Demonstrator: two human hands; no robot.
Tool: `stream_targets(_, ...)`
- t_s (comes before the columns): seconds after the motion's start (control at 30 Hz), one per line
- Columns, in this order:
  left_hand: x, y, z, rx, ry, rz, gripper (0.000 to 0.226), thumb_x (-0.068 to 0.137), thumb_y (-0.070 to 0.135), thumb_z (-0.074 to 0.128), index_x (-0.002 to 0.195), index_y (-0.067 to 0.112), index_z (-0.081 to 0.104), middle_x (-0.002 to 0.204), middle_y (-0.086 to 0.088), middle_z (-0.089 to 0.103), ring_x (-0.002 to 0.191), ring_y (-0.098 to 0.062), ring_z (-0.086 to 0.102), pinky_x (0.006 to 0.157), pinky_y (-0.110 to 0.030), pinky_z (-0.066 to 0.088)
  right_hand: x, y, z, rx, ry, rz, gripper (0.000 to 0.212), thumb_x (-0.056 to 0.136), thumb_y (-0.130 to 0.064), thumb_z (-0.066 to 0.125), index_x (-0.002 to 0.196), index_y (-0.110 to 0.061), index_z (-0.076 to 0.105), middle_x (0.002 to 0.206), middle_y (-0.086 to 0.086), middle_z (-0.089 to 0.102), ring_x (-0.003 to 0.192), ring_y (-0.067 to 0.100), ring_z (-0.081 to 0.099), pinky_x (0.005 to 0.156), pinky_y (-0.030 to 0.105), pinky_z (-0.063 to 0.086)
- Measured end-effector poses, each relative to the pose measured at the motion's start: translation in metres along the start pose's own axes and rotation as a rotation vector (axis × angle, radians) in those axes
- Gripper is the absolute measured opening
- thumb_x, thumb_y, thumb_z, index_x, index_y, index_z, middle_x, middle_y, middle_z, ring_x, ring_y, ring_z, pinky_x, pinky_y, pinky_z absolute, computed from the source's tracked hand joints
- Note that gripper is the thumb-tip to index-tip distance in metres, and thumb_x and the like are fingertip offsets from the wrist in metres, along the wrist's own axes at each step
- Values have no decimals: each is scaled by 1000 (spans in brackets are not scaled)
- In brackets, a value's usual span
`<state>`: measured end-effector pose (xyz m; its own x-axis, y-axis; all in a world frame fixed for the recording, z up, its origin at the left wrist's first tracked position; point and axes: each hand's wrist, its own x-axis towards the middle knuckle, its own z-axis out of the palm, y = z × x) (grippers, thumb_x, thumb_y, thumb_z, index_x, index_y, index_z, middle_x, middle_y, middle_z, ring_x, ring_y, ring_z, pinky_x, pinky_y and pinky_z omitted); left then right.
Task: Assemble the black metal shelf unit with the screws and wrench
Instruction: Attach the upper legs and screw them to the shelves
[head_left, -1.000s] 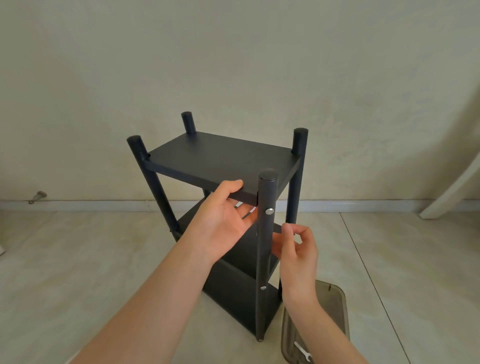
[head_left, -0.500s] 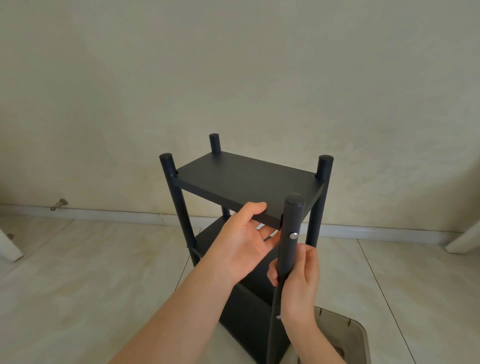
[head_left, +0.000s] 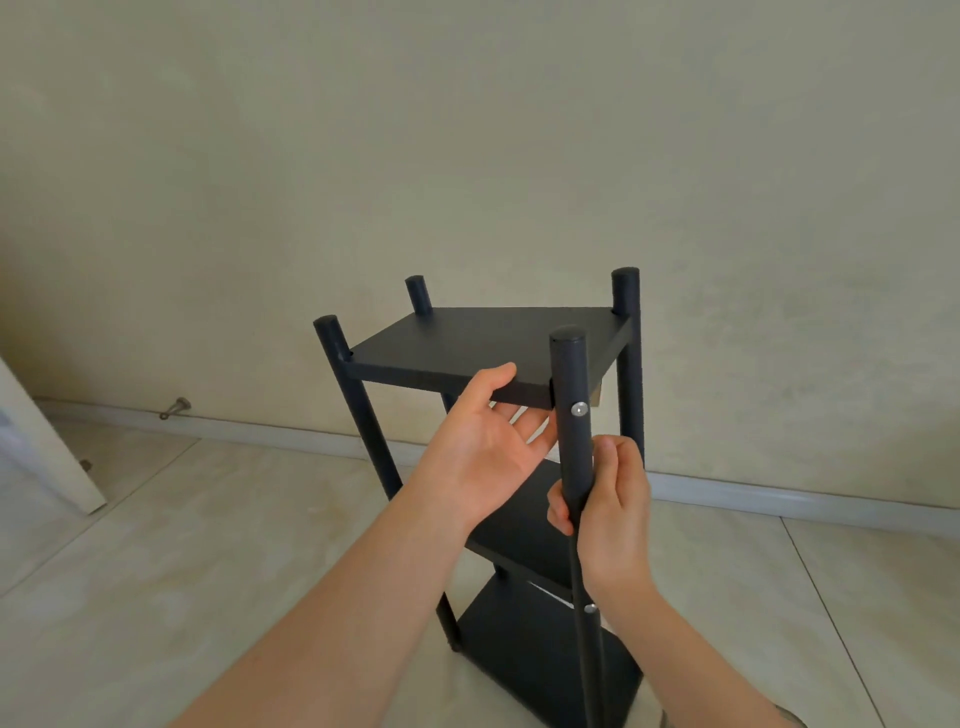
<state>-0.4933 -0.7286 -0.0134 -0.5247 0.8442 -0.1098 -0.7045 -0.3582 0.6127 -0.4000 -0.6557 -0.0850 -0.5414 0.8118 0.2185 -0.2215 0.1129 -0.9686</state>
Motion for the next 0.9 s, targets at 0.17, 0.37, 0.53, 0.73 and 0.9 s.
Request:
stream_targets(0.17, 11, 31, -18, -107, -34, 79, 42, 77, 18, 75, 116, 10, 60, 113, -16, 74, 108, -30, 72, 84, -41, 61, 33, -4, 31, -79, -50, -11, 20, 107, -26, 31, 105, -14, 46, 88, 21, 48, 58, 20, 47, 43, 15, 42)
stream_targets(0.37, 22, 71, -43, -216, -37, 186, 37, 80, 16, 74, 114, 8, 62, 123, -16, 71, 110, -30, 71, 89, -40, 60, 67, -13, 80, -122, -117, -51, 22, 108, -27, 29, 104, -12, 44, 87, 19, 46, 57, 22, 45, 41, 15, 41)
stream_targets(0.53, 21, 102, -68, -303, 4, 260, 35, 81, 14, 74, 113, 5, 63, 126, -17, 70, 111, -30, 70, 95, -40, 55, 83, -19, 122, -179, -212, -90, 20, 108, -25, 26, 100, -13, 40, 87, 20, 45, 60, 23, 41, 41, 15, 38)
stream_targets(0.73, 0, 127, -100, -430, 18, 342, 39, 85, 16, 69, 120, 1, 60, 116, -21, 72, 105, -33, 73, 82, -42, 62, 83, -18, 167, -356, -347, -186, 13, 107, -22, 29, 102, -19, 41, 85, 11, 46, 57, 19, 45, 43, 18, 38)
stream_targets(0.9, -23, 128, -129, -546, 47, 418, 38, 93, 21, 64, 125, 2, 56, 112, -23, 73, 99, -35, 74, 68, -42, 63, 76, -12, 195, -424, -416, -208, 8, 106, -24, 33, 104, -21, 40, 89, 5, 49, 64, 21, 50, 46, 24, 41)
